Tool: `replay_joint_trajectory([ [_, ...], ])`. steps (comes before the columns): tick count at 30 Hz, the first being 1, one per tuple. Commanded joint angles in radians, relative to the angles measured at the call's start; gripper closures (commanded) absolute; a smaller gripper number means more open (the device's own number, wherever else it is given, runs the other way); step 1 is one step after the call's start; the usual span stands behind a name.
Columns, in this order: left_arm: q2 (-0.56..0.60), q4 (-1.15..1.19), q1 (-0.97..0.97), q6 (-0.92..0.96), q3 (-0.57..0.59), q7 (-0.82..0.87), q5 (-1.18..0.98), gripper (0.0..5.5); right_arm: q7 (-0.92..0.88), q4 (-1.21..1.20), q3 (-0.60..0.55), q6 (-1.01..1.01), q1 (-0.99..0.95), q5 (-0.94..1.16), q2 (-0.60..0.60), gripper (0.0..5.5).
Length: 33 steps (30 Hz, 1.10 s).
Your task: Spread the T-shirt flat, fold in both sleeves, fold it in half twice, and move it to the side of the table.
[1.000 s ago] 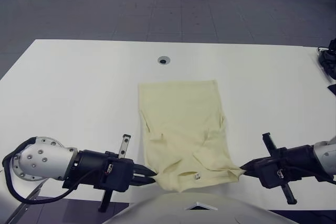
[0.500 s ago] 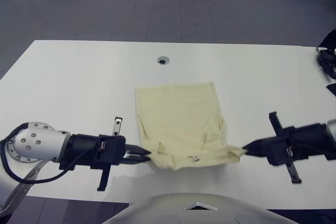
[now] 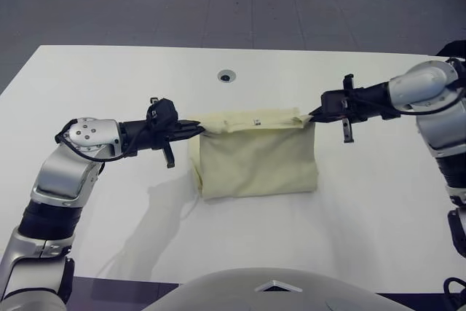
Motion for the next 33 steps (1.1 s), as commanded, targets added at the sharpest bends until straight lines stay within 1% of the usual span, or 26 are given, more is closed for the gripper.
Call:
replay_joint_trajectory([
  [1, -0.037, 0.099, -0.032, -0.040, -0.044, 0.007, 0.077, 5.48, -0.027, 0.096, 0.035, -0.045, -0.046, -0.045, 0.064, 5.50],
  [4, -0.067, 0.175, -0.064, -0.070, -0.054, 0.018, 0.119, 5.48, -0.062, 0.167, 0.041, -0.078, -0.062, -0.071, 0.110, 5.50],
  [9, -0.105, 0.280, -0.120, -0.116, -0.037, 0.065, 0.170, 5.48, -0.129, 0.296, 0.052, -0.153, -0.093, -0.120, 0.179, 5.50],
  [16, -0.176, 0.445, -0.168, -0.299, -0.061, 0.149, 0.288, 5.48, -0.180, 0.405, 0.057, -0.207, -0.119, -0.173, 0.215, 5.50],
  [22, -0.205, 0.528, -0.177, -0.393, -0.086, 0.137, 0.337, 5.48, -0.168, 0.393, 0.051, -0.201, -0.096, -0.179, 0.202, 5.50],
  [25, -0.241, 0.596, -0.205, -0.453, -0.109, 0.152, 0.378, 5.48, -0.149, 0.372, 0.031, -0.170, -0.087, -0.165, 0.187, 5.50],
  [33, -0.284, 0.691, -0.217, -0.537, -0.110, 0.199, 0.423, 5.48, -0.130, 0.360, 0.017, -0.111, -0.087, -0.152, 0.193, 5.50],
])
